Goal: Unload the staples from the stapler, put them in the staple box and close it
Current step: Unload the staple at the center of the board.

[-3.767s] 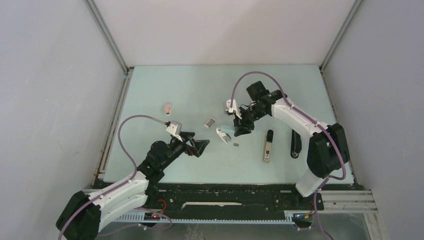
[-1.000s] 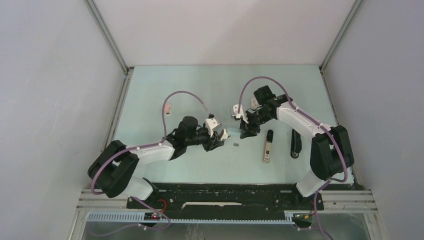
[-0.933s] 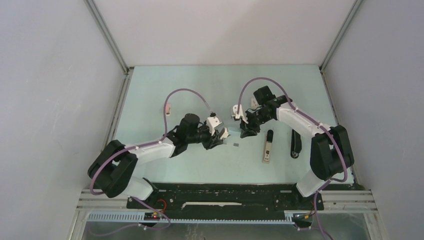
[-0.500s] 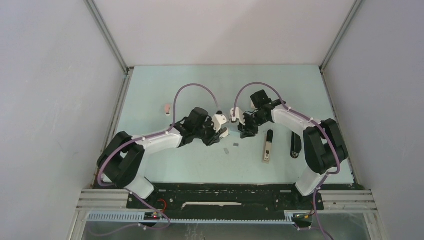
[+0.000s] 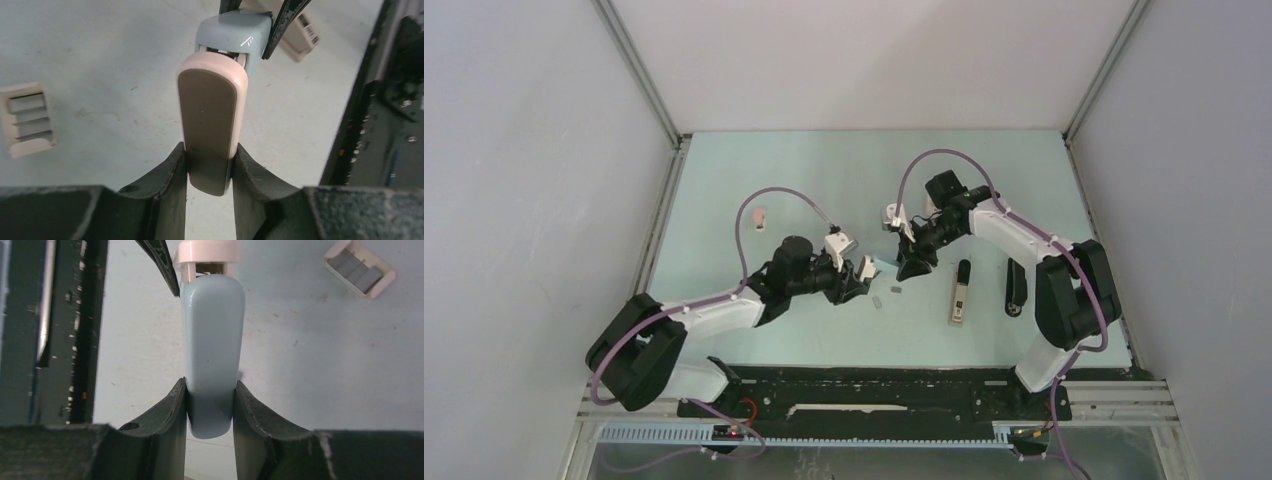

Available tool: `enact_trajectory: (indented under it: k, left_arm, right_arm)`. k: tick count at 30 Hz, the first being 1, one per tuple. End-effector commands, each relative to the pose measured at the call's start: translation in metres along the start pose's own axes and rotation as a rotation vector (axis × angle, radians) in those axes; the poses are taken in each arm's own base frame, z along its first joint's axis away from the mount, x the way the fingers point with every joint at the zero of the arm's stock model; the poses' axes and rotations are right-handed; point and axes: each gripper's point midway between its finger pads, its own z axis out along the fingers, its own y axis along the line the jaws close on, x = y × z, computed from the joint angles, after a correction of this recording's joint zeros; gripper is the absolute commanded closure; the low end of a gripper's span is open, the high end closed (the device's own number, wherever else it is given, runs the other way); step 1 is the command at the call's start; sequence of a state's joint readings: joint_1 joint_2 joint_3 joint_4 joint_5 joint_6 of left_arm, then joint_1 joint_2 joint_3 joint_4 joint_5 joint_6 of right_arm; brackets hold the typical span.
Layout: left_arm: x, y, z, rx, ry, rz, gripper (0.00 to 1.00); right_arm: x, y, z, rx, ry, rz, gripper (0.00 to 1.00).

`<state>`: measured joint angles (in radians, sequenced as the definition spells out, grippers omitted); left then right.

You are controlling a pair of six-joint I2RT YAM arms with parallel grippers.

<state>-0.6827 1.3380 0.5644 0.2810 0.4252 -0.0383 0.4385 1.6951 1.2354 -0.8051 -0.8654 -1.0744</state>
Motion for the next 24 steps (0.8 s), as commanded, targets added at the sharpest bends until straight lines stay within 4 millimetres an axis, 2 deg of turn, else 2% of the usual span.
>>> enact_trajectory:
  k: [1,4,7,13,18,24]
  left_arm:
    - [-0.061,-0.031,-0.007,0.143,-0.293,-0.082,0.96]
    - [-0.065,-0.036,-0.010,0.163,-0.330,-0.113,0.91]
    - [-0.070,-0.039,-0.012,0.170,-0.357,-0.135,0.79]
    - [-0.075,-0.042,-0.022,0.173,-0.423,-0.159,0.44]
    - [-0.075,-0.042,-0.034,0.147,-0.466,-0.159,0.25]
    - [-0.078,-0.034,-0.054,0.060,-0.522,-0.132,0.06]
  right_arm:
    - [-0.047,0.033,-0.005,-0.145,-0.164,0.029,1.00]
    - [-0.055,0.038,-0.003,-0.183,-0.190,0.053,1.00]
    - [-0.059,0.040,-0.001,-0.196,-0.204,0.066,1.00]
    - [-0.065,0.038,-0.003,-0.189,-0.220,0.090,1.00]
    - [-0.069,0.037,-0.009,-0.178,-0.240,0.095,1.00]
    - [-0.072,0.035,-0.017,-0.163,-0.259,0.094,1.00]
